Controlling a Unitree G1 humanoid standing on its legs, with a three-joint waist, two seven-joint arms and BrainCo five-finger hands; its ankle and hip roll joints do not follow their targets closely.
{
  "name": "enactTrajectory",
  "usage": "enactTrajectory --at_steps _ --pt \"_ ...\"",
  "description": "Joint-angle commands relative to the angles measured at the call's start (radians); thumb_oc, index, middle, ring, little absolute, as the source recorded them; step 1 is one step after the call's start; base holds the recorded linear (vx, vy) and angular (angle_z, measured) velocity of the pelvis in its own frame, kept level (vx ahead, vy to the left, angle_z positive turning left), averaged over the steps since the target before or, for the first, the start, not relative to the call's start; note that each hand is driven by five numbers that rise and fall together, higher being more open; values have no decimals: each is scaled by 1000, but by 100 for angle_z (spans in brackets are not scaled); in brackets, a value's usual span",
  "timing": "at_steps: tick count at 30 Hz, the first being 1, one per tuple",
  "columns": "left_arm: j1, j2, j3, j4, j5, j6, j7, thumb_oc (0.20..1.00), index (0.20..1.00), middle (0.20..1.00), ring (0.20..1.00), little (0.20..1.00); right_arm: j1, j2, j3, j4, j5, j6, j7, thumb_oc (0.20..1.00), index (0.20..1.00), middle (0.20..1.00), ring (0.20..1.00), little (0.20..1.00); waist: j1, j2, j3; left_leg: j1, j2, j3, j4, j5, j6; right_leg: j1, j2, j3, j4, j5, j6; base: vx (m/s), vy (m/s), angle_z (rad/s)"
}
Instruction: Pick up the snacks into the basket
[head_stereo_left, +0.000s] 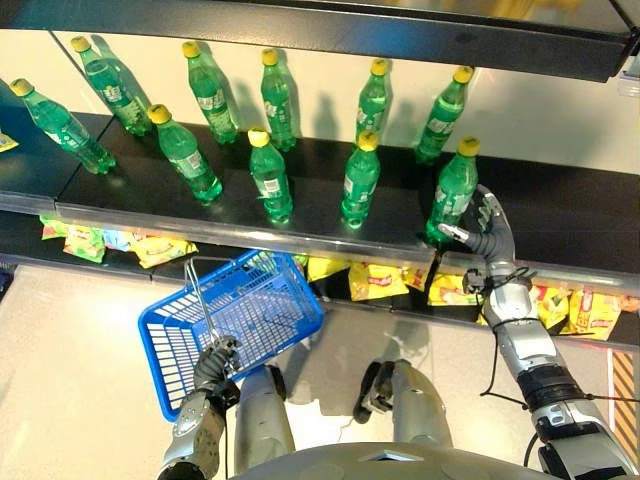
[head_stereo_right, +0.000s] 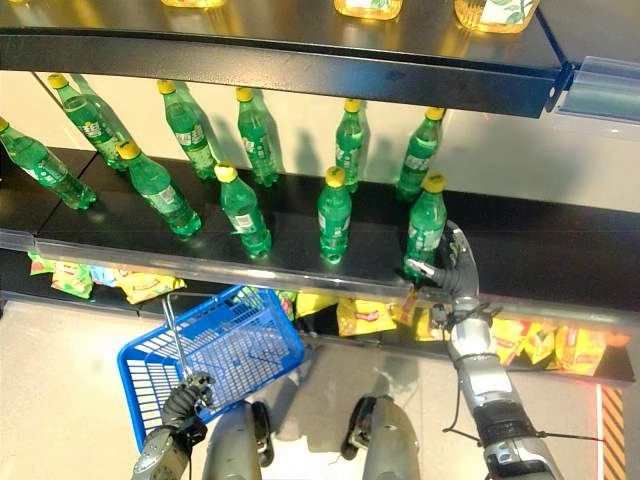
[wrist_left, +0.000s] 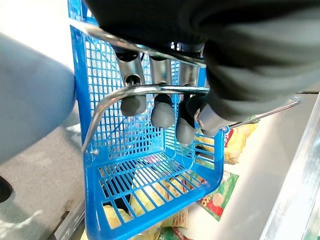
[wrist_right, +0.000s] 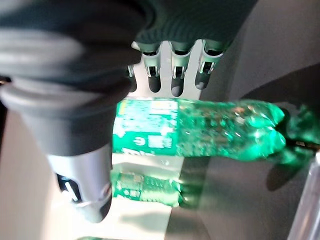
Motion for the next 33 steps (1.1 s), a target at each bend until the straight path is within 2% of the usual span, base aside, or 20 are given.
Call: enactTrajectory --at_steps 1,11,14,15,16,17,19,20,21,23,24,27,28,29,30,31,32,33 --pt "26 28 -23 -80 -9 -42 -17 200 200 200 200 200 -68 3 12 -2 1 -36 -6 1000 1000 1000 1000 1000 24 -1 -25 -32 -14 44 52 -24 54 29 5 18 -62 54 106 3 10 3" --pt "26 32 -32 -89 -16 -38 -18 200 200 200 200 200 -152 -1 46 81 -19 -11 -29 1000 1000 1000 1000 1000 41 -3 -22 -29 -22 40 48 -22 55 34 -2 15 -61 58 111 2 7 5" --pt "26 39 -34 -92 -25 -37 -18 200 200 200 200 200 -209 -11 56 172 -25 8 -43 1000 1000 1000 1000 1000 55 -3 -18 -30 -24 35 56 -26 57 38 -7 13 -51 56 112 0 0 0" --pt "26 38 -34 -92 -25 -37 -18 200 200 200 200 200 -211 -11 57 173 -25 7 -43 878 878 878 878 878 55 -3 -17 -30 -24 35 56 -26 57 38 -7 13 -51 56 112 -8 13 6" --pt "22 42 -35 -89 -28 -37 -18 200 200 200 200 200 -248 -23 70 216 -38 15 -53 507 507 507 507 507 60 -2 -14 -30 -26 34 58 -27 57 39 -9 14 -48 58 113 -6 11 5" --pt "24 45 -37 -87 -30 -37 -18 200 200 200 200 200 -273 -31 74 232 -47 19 -59 200 200 200 200 200 64 -1 -14 -30 -28 33 60 -28 58 40 -9 14 -47 58 114 -5 19 7" --pt "24 48 -30 -86 -31 -33 -18 200 200 200 200 200 -317 -44 94 259 -60 32 -55 200 200 200 200 200 67 -2 -12 -25 -30 32 56 -27 58 44 -9 14 -47 61 115 1 12 6" --pt "27 52 -25 -91 -32 -30 -18 200 200 200 200 200 -352 -72 125 247 -135 55 -57 758 758 758 758 758 67 -4 -13 -21 -31 33 49 -25 58 47 -9 15 -50 60 115 2 4 4" --pt "27 51 -25 -91 -31 -29 -18 200 200 200 200 200 -352 -71 125 247 -136 57 -58 1000 1000 1000 1000 1000 66 -3 -12 -20 -31 33 49 -25 58 47 -9 15 -50 60 115 0 0 0" --pt "22 49 -7 -87 -18 -28 -16 200 200 200 200 200 -366 -110 132 182 -279 82 -77 1000 1000 1000 1000 1000 59 -6 -10 -18 -30 33 49 -28 58 44 -8 17 -46 58 115 0 0 0" --pt "22 49 -7 -86 -17 -28 -16 200 200 200 200 200 -365 -110 132 180 -280 84 -77 1000 1000 1000 1000 1000 59 -5 -10 -19 -30 33 49 -28 58 44 -9 17 -45 58 115 0 0 0" --pt "5 40 7 -64 -8 -27 -21 200 200 200 200 200 -367 -138 124 141 -406 109 -90 1000 1000 1000 1000 1000 57 -10 -8 -18 -33 27 48 -28 58 43 -7 17 -44 55 114 8 -9 2" --pt "4 37 7 -63 -10 -27 -23 200 200 200 200 200 -365 -140 120 133 -426 115 -93 1000 1000 1000 1000 1000 57 -11 -8 -17 -33 27 47 -29 58 42 -7 16 -44 55 114 -60 -10 5" --pt "4 35 9 -64 -11 -26 -23 200 200 200 200 200 -366 -142 115 121 -444 117 -96 1000 1000 1000 1000 1000 55 -12 -7 -24 -33 36 36 -3 70 37 -9 6 -57 77 102 10 -3 5" --pt "5 35 9 -63 -11 -26 -23 200 200 200 200 200 -364 -141 116 121 -444 118 -95 1000 1000 1000 1000 1000 56 -11 -8 -16 -33 27 47 -30 58 42 -7 16 -44 55 115 9 -6 6" --pt "1 32 7 -63 -9 -26 -25 200 200 200 200 200 -365 -140 111 115 -467 119 -100 1000 1000 1000 1000 1000 55 -11 -7 -15 -33 26 48 -31 58 41 -6 16 -42 54 115 3 -6 5" --pt "0 32 7 -64 -9 -26 -25 200 200 200 200 200 -366 -140 110 114 -467 119 -100 1000 1000 1000 1000 1000 55 -12 -6 -23 -33 36 37 -5 70 36 -8 6 -56 76 102 -67 -6 3" --pt "-3 31 7 -62 -8 -25 -25 200 200 200 200 200 -364 -140 109 113 -473 122 -101 1000 1000 1000 1000 1000 55 -12 -5 -23 -34 35 37 -5 71 36 -8 6 -56 76 102 -66 -5 1"
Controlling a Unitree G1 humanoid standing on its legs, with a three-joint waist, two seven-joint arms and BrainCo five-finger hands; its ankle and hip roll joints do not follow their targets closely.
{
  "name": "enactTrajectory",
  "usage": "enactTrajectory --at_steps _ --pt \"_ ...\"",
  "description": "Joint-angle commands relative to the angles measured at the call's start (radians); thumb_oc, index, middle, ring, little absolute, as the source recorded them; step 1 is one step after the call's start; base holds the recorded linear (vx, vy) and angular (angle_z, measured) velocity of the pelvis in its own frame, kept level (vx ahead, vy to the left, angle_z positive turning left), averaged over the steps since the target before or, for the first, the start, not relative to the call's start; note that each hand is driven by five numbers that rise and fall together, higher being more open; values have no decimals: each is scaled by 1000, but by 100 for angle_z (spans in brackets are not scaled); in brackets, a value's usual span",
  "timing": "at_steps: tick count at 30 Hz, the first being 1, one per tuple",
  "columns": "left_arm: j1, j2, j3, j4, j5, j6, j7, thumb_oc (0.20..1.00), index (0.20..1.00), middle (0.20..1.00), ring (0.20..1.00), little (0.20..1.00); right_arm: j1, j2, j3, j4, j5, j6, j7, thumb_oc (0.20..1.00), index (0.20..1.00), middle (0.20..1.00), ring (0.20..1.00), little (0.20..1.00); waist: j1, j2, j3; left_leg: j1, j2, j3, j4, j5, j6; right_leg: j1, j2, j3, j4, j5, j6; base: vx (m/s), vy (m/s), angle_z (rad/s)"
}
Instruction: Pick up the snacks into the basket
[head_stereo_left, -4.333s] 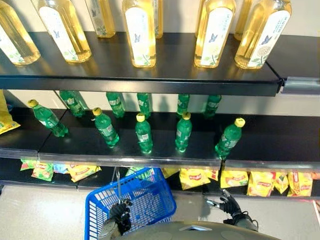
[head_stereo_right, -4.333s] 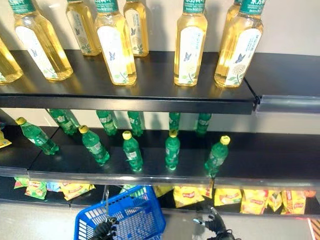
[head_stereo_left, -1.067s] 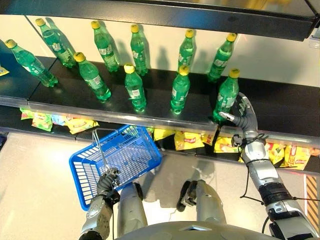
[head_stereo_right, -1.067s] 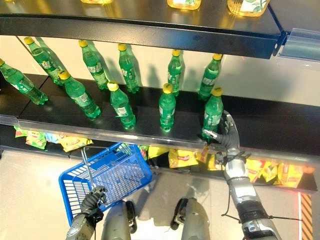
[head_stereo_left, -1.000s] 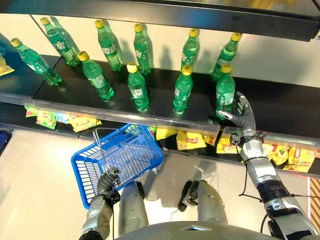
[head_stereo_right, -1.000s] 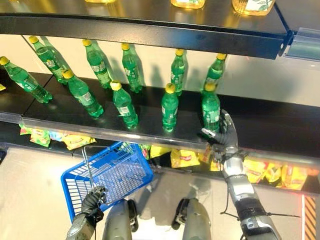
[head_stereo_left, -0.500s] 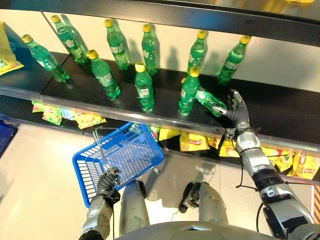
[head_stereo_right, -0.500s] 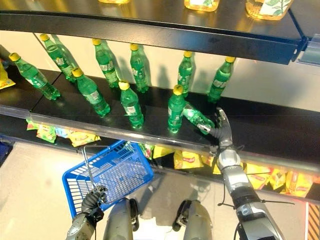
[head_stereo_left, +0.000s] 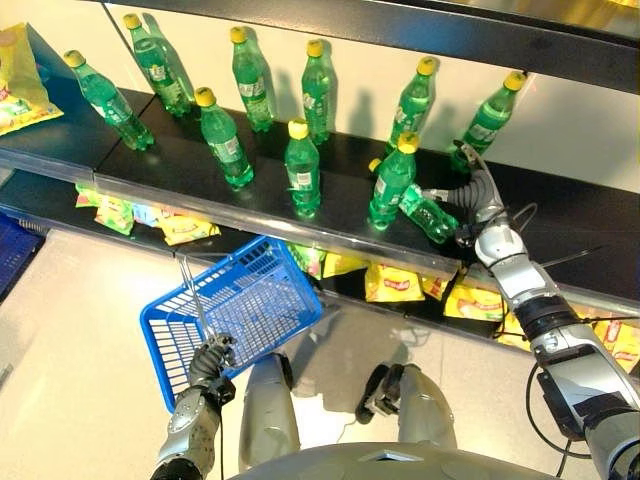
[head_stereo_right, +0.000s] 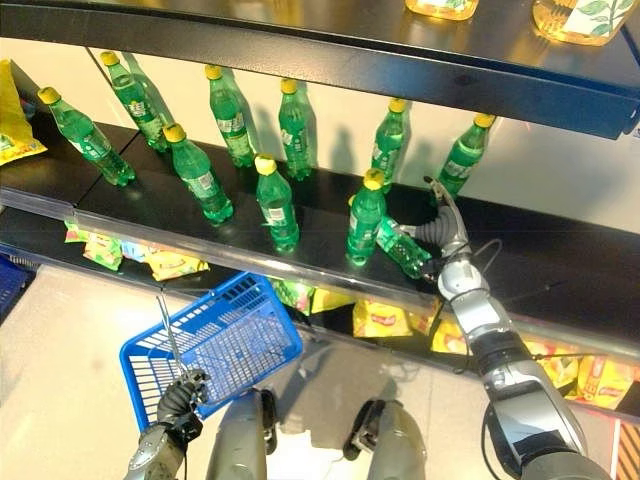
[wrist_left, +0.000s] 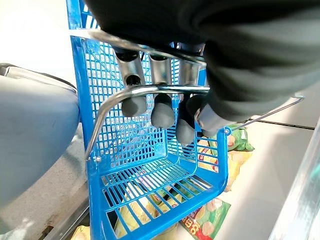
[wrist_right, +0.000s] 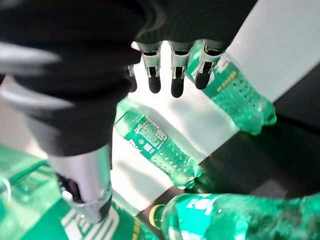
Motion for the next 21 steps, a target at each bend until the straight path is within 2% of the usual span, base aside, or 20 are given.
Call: enactTrajectory --at_steps 1,7,20,21 --pt "16 12 -15 -68 2 -34 -20 200 200 200 200 200 -36 -22 -23 -49 -54 -14 -38 1000 1000 1000 1000 1000 8 4 -28 -9 -10 70 19 1 68 17 19 40 -71 92 91 0 0 0" --pt "11 12 -12 -60 7 -34 -22 200 200 200 200 200 -42 -40 -10 -49 -92 -5 -17 1000 1000 1000 1000 1000 6 1 -26 -15 -8 68 16 7 64 14 21 42 -71 90 88 0 0 0" --pt "18 11 -7 -62 2 -29 -29 200 200 200 200 200 -15 -40 -19 -33 -78 4 13 1000 1000 1000 1000 1000 2 1 -26 -16 -6 65 19 8 64 5 25 46 -70 93 86 5 0 0" --pt "19 11 -9 -63 2 -29 -30 200 200 200 200 200 -13 -37 -14 -25 -77 6 22 1000 1000 1000 1000 1000 2 3 -28 -11 -4 58 31 -19 51 8 28 57 -56 68 99 66 2 -1"
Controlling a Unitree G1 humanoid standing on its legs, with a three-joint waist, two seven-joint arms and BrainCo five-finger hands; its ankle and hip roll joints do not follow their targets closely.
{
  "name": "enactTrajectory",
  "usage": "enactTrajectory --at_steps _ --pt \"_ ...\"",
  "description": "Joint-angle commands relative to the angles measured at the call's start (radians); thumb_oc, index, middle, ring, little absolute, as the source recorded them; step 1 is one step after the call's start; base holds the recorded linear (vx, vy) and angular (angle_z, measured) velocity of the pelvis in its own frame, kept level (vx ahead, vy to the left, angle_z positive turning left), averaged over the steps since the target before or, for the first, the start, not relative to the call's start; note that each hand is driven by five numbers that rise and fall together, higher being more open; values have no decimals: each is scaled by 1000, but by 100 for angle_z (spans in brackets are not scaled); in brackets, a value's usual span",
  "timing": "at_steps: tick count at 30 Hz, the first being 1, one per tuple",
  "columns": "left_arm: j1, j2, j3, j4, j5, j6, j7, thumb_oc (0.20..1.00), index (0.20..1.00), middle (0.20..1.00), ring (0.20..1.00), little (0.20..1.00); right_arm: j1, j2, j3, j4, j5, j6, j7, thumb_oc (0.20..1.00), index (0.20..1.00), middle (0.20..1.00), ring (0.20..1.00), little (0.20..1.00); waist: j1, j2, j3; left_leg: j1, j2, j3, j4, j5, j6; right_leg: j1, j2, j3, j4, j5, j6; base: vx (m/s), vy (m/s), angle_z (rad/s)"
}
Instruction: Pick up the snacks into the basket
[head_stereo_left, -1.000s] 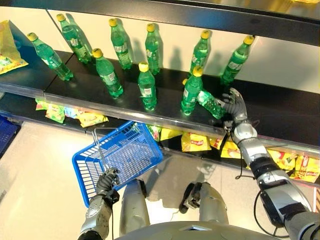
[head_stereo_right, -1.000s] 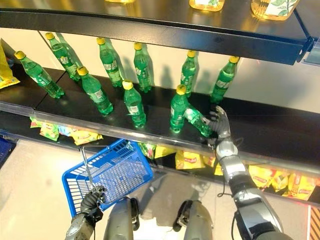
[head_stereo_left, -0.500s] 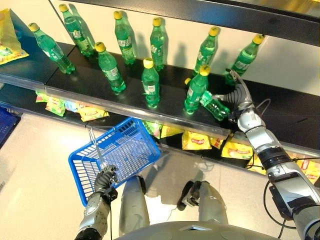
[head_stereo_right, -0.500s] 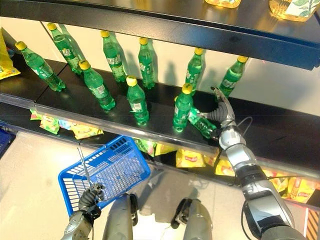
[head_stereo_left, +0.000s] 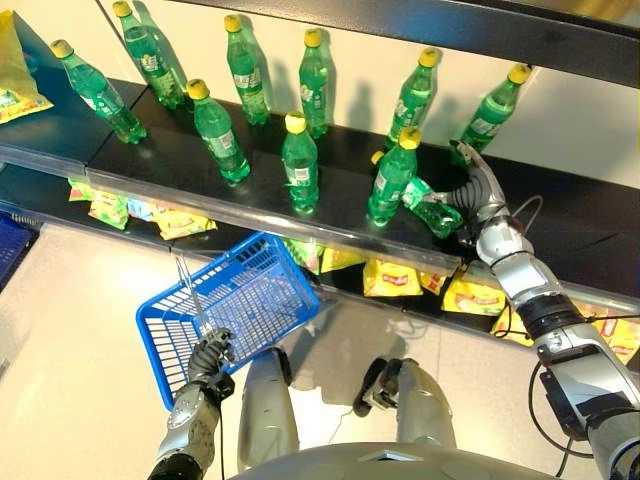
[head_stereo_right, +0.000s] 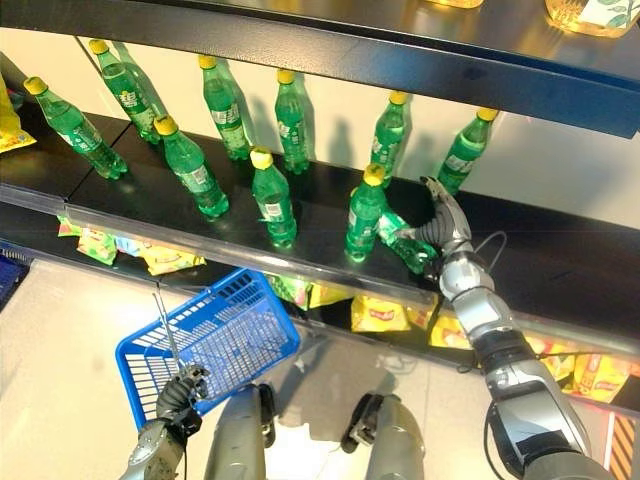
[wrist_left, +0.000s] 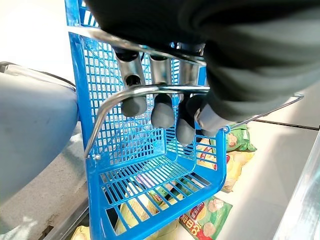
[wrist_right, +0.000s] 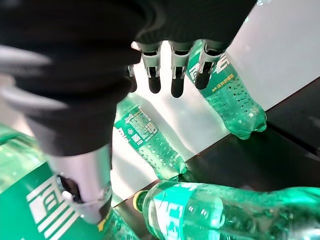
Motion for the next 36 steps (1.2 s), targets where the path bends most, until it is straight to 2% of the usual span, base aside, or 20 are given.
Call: enactTrajectory --at_steps 1,4,5,6,7,8,11,12,13,14,15,23,36 --pt "29 11 -16 -63 1 -29 -27 200 200 200 200 200 -14 -30 -12 -24 -4 -12 -1 1000 1000 1000 1000 1000 4 5 -46 -11 -5 57 32 -21 50 8 27 59 -55 65 104 67 6 0" --pt "26 12 -20 -75 -5 -28 -30 200 200 200 200 200 -36 -25 8 19 -4 3 19 1000 1000 1000 1000 1000 4 5 -45 -16 -5 59 30 -18 51 2 24 57 -58 70 104 -27 3 -1" --pt "25 12 -19 -76 -6 -28 -30 200 200 200 200 200 -38 -26 9 20 -4 2 18 1000 1000 1000 1000 1000 3 4 -44 -24 -5 68 19 8 63 -4 22 46 -71 93 91 0 0 0" --pt "26 14 -18 -85 -5 -24 -30 200 200 200 200 200 -50 -24 17 32 -7 11 26 1000 1000 1000 1000 1000 4 5 -46 -20 -6 57 31 -19 51 -1 24 56 -57 71 104 -86 6 0" --pt "28 15 -18 -93 -6 -23 -31 200 200 200 200 200 -76 -22 26 63 -3 19 32 1000 1000 1000 1000 1000 6 4 -43 -32 -6 68 22 7 64 -8 21 43 -71 95 90 58 3 1" --pt "31 17 -19 -97 -7 -22 -31 200 200 200 200 200 -89 -20 32 78 -1 25 35 1000 1000 1000 1000 1000 9 5 -45 -27 -6 58 34 -18 51 -4 23 53 -57 73 103 0 0 0" --pt "33 21 -25 -108 -13 -19 -35 200 200 200 200 200 -154 -12 52 138 15 33 37 1000 1000 1000 1000 1000 16 5 -43 -29 -6 58 31 -16 52 -7 21 54 -56 75 103 -3 4 0" --pt "31 21 -24 -109 -13 -19 -35 200 200 200 200 200 -159 -12 54 142 16 31 35 1000 1000 1000 1000 1000 15 4 -40 -36 -6 68 20 10 64 -13 19 45 -69 98 90 0 0 0" --pt "34 23 -26 -112 -14 -17 -34 200 200 200 200 200 -180 -10 65 159 18 35 38 1000 1000 1000 1000 1000 19 5 -41 -32 -7 58 33 -15 52 -9 22 55 -55 76 103 -78 6 0" --pt "35 25 -27 -124 -15 -16 -33 200 200 200 200 200 -209 -9 75 173 23 38 41 1000 1000 1000 1000 1000 20 4 -38 -42 -8 67 23 12 64 -16 19 45 -67 99 90 70 4 1" --pt "37 25 -28 -130 -16 -15 -33 200 200 200 200 200 -227 -6 83 180 26 40 44 1000 1000 1000 1000 1000 22 5 -36 -35 -7 58 38 -18 51 -11 20 55 -50 75 104 0 0 0" --pt "38 38 -23 -136 -24 2 -27 200 200 200 200 200 -367 25 166 318 33 70 80 1000 1000 1000 1000 1000 34 0 -28 -42 -10 55 39 -16 51 -18 22 54 -48 81 101 6 1 1" --pt "32 42 -22 -123 -22 17 -29 200 200 200 200 200 -443 50 239 478 -7 96 132 1000 1000 1000 1000 1000 31 -3 -18 -47 -10 54 45 -17 52 -27 20 56 -40 84 99 0 0 0"
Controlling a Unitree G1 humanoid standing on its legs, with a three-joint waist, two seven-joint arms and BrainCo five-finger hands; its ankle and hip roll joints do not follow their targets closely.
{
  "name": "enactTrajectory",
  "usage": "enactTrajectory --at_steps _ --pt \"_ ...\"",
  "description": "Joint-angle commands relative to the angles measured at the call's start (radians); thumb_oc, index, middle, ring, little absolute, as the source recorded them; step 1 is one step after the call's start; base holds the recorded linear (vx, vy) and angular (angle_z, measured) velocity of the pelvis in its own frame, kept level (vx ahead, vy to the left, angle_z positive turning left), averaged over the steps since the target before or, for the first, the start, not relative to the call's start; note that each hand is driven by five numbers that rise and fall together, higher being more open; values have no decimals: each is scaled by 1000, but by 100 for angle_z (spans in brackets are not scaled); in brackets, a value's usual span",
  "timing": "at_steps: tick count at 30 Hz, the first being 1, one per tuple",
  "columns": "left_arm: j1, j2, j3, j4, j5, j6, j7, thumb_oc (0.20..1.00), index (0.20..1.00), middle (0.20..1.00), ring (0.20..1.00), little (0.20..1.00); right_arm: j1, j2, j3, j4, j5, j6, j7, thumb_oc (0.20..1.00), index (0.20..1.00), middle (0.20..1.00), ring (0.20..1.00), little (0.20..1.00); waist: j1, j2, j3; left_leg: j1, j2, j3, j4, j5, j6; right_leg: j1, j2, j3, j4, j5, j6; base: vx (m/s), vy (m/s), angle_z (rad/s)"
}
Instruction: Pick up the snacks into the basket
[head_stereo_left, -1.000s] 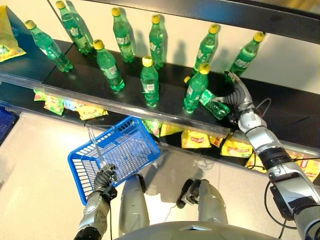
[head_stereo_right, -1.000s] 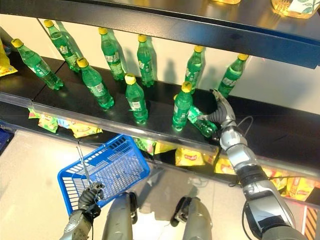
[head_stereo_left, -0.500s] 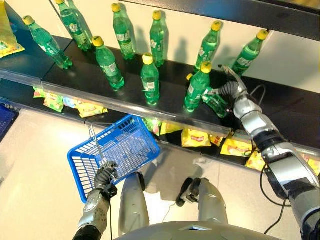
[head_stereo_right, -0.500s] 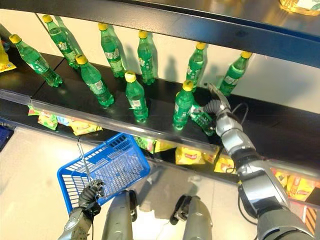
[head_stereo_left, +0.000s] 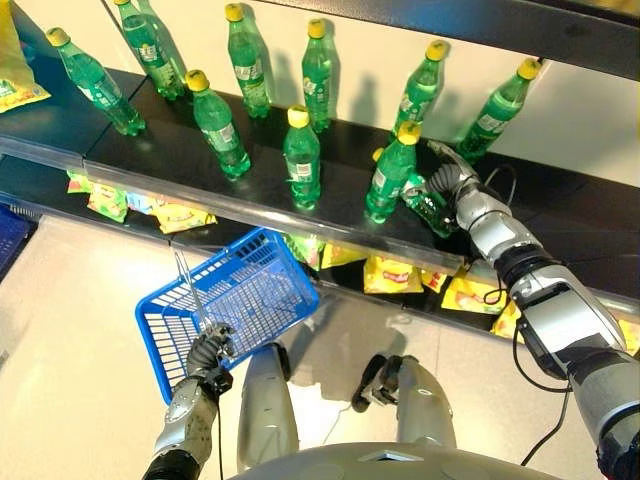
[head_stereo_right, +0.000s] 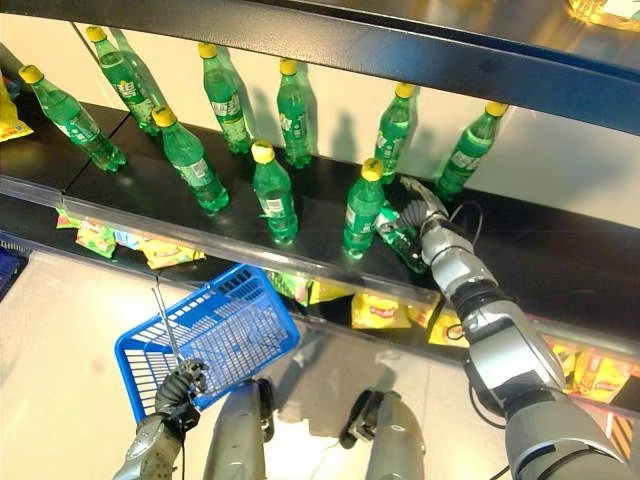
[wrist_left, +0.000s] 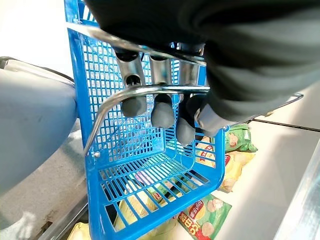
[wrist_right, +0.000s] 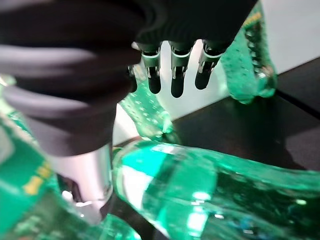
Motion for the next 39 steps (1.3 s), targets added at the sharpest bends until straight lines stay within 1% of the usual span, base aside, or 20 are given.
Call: enactTrajectory --at_steps 1,8,13,19,24,27,30,39 --pt "34 24 -33 -82 -9 -20 -21 200 200 200 200 200 -102 4 9 67 -17 -11 -2 1000 1000 1000 1000 1000 21 0 -21 -11 -15 65 21 -13 57 0 20 58 -58 94 107 0 0 0" --pt "24 20 -37 -63 -11 -21 -19 200 200 200 200 200 -100 -5 10 98 -24 -12 -1 1000 1000 1000 1000 1000 13 0 -20 -10 -17 67 21 -13 58 -3 19 62 -60 101 108 0 0 0" --pt "22 16 -37 -60 -16 -20 -17 200 200 200 200 200 -108 -16 15 98 -51 -2 -2 1000 1000 1000 1000 1000 8 2 -20 -12 -17 68 24 -14 59 -9 18 64 -55 100 108 0 0 0" --pt "17 12 -34 -55 -25 -13 -20 200 200 200 200 200 -136 -30 44 78 -139 26 10 1000 1000 1000 1000 1000 4 3 -22 -16 -16 70 22 -15 59 -14 17 66 -53 98 108 0 0 0" --pt "12 9 -22 -55 -28 -2 -21 200 200 200 200 200 -133 -30 51 48 -199 49 45 1000 1000 1000 1000 1000 0 4 -19 -28 -16 69 29 -16 59 -24 19 69 -45 94 105 0 0 0" --pt "13 9 -21 -56 -30 2 -25 200 200 200 200 200 -135 -22 60 69 -222 56 56 1000 1000 1000 1000 1000 2 4 -21 -29 -15 68 31 -16 59 -23 19 67 -45 92 103 0 0 0" --pt "18 12 -20 -64 -28 7 -32 200 200 200 200 200 -146 -3 83 137 -246 65 75 1000 1000 1000 1000 1000 10 6 -23 -37 -18 64 32 -13 58 -26 18 64 -46 92 103 0 0 0" --pt "23 25 -23 -63 -30 15 -50 200 200 200 200 200 -194 49 132 320 -239 58 114 1000 1000 1000 1000 1000 27 8 -22 -49 -21 54 33 -5 61 -31 18 59 -44 95 101 -3 -1 0"
